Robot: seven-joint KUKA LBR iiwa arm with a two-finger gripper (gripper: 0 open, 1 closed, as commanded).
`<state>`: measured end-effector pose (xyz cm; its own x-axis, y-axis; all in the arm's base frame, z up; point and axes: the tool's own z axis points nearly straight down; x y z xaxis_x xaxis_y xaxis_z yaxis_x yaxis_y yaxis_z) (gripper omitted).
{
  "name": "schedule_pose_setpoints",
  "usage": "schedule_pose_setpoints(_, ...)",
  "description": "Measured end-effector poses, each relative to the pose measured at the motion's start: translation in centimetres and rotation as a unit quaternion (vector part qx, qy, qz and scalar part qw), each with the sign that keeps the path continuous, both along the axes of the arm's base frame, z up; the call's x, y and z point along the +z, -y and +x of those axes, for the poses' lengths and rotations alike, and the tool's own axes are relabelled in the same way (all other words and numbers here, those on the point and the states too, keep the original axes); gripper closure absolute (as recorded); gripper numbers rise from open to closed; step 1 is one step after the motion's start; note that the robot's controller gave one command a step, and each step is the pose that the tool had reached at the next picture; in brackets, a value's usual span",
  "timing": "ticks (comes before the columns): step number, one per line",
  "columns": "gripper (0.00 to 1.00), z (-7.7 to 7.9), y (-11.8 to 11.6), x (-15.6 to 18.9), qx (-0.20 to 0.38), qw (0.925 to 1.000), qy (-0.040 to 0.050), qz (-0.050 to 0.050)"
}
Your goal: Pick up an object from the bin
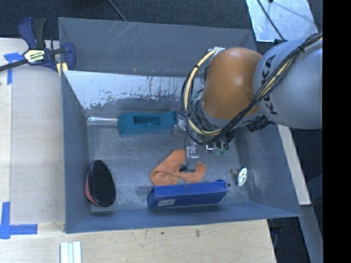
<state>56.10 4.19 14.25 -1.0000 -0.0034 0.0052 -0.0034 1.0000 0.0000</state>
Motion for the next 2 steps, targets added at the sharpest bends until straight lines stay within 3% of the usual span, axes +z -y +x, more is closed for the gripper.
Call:
schedule_pose_setpoints(1, 0.00, 0.2, 0.0, 0.5, -0.001, 1.0000, 0.0042, 0.000)
schedule_pose_setpoints(2, 0.00, 0.5, 0.8, -1.6, -0.027, 0.9996, 0.0030, 0.000)
